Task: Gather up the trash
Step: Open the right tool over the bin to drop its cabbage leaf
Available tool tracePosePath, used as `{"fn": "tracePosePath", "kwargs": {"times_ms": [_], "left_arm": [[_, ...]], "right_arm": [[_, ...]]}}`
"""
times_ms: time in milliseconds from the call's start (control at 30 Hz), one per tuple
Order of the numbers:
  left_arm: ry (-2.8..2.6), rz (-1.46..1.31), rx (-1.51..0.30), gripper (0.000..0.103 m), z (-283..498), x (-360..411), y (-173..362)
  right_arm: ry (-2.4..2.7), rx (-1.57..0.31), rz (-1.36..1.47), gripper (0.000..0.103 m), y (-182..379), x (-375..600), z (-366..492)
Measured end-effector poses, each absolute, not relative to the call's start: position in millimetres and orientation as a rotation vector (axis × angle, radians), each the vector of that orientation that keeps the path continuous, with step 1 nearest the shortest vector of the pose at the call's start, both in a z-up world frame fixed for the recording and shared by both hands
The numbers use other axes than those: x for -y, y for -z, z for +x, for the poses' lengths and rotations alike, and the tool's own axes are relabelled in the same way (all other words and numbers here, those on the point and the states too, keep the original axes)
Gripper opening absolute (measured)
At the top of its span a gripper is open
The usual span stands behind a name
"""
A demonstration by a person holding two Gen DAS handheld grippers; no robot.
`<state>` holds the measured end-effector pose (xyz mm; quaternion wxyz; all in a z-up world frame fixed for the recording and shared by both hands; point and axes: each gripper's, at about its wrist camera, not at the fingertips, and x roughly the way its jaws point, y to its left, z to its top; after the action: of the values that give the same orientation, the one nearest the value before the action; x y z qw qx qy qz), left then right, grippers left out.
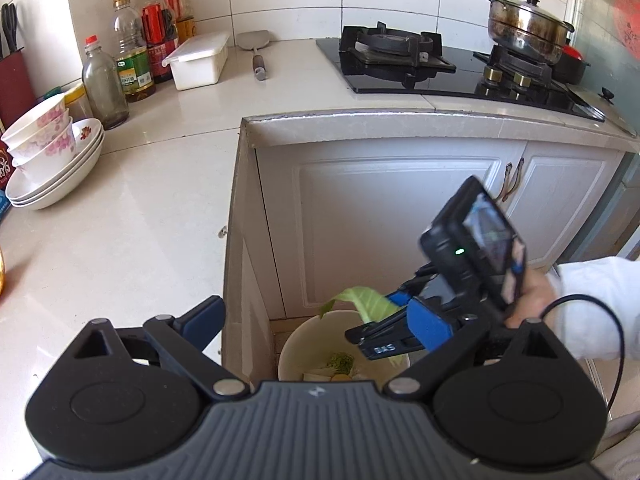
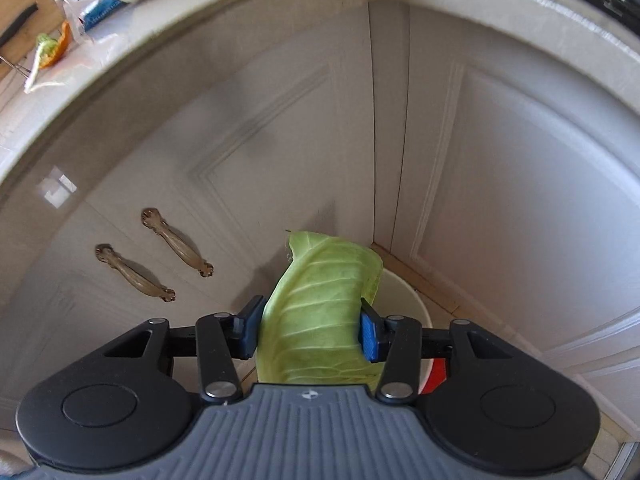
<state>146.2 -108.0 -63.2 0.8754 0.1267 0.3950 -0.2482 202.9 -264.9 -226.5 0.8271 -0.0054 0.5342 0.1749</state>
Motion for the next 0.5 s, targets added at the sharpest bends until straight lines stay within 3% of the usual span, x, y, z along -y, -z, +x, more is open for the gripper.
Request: {"fn": "tracePosePath", "kwargs": {"times_ms": [200,333,500], "left_arm": [[0.523,0.271,-0.842,0.097,148.0,110.0,67.4],[0.516,0.278,-0.846,0.097,149.9,107.8,67.9],[0.502,0.270,-0.849,0.097,150.7,102.2,68.3]], "right_arm": [[-0.356,-1.166,-0.019,0.055,259.4,254.9,214.5],[-0.346,-1.146,-0.029,0.089,263.9,252.1,216.6],[-0.343,-1.136,-0.034,0.094,256.3,254.1,218.7]]}}
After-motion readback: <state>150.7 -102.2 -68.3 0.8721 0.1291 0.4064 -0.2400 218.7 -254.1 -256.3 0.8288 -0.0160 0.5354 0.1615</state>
